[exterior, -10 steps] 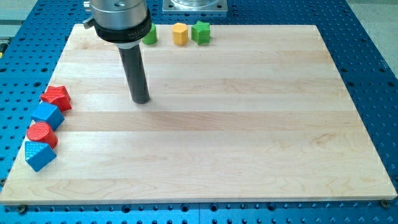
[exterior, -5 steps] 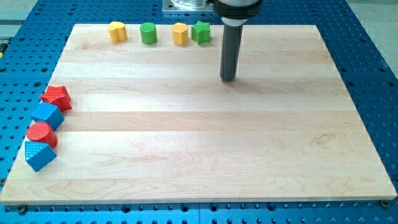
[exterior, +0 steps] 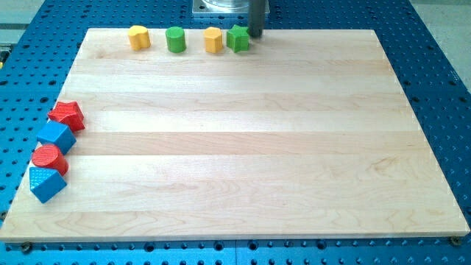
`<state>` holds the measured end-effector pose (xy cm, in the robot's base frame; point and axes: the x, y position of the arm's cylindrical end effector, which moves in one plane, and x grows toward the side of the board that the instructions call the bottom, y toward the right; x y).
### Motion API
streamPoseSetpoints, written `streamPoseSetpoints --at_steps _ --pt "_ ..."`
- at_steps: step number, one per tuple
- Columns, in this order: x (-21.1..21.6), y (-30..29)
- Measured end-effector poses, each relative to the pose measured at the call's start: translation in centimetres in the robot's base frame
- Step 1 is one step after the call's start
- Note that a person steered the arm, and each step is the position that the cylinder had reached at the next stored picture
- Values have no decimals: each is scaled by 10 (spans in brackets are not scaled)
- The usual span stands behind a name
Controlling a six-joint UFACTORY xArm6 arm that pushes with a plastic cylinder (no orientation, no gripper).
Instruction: Move the green circle horizontally right to the yellow heart
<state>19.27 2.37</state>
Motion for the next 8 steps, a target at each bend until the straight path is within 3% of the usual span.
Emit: streamPoseSetpoints --at_steps 2,4,6,7,8 --pt "-1 -87" --pt "19 -116" --pt "15 -187" --pt "31 -201" --pt "61 -165"
